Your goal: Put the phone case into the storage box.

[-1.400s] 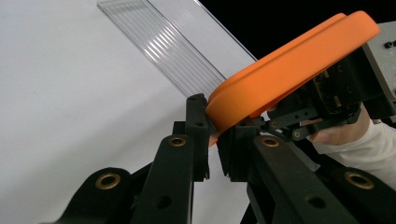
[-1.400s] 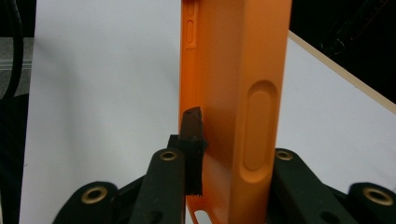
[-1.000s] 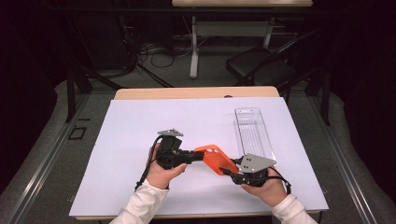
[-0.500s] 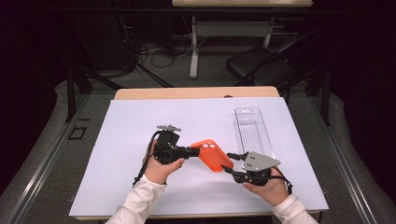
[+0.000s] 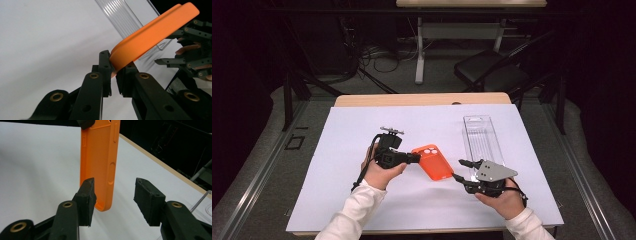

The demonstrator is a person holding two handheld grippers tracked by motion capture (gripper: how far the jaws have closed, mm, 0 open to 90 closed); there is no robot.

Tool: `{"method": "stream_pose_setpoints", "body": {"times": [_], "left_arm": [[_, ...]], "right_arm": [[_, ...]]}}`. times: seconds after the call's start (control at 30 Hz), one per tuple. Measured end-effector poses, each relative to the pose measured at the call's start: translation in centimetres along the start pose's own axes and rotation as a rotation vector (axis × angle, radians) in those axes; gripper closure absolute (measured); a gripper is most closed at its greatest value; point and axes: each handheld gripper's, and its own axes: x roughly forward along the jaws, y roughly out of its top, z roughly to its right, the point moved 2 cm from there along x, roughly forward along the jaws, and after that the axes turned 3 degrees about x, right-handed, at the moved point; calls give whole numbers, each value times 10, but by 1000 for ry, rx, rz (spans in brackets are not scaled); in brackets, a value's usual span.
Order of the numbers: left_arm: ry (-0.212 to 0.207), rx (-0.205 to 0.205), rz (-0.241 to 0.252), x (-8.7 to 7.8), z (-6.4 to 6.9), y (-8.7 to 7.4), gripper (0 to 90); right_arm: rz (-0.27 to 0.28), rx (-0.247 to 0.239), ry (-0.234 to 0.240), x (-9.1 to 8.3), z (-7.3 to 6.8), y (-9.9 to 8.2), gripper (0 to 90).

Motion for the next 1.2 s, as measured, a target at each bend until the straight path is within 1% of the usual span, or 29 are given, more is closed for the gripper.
{"method": "stream_pose_setpoints", "body": {"times": [0.07,0.2,0.3,0.37,0.5,0.63,0.73,0.93,0.97,1.2], "left_arm": [[14,1,-12,-1,0,2,829],[34,-8,-32,-2,0,6,829],[50,-12,-48,-2,0,9,829],[62,-6,-68,-3,0,11,829],[82,-9,-84,-3,0,14,829],[101,-3,-101,-2,2,18,829],[113,3,-117,-2,4,20,829],[135,25,-144,-1,10,27,829],[139,28,-150,-1,10,28,829],[150,46,-184,2,14,33,829]], "right_arm": [[-4,3,-13,-1,0,0,500],[-4,7,-24,-2,2,1,500],[-2,15,-17,-3,2,1,508],[-2,12,-18,-3,2,2,512],[2,8,-20,-2,2,3,511],[3,7,-30,-2,3,4,499],[-7,8,-36,-2,4,5,497],[-6,9,-51,-2,5,8,482],[-8,7,-52,-3,5,9,479],[-26,33,-41,-4,7,14,455]]}}
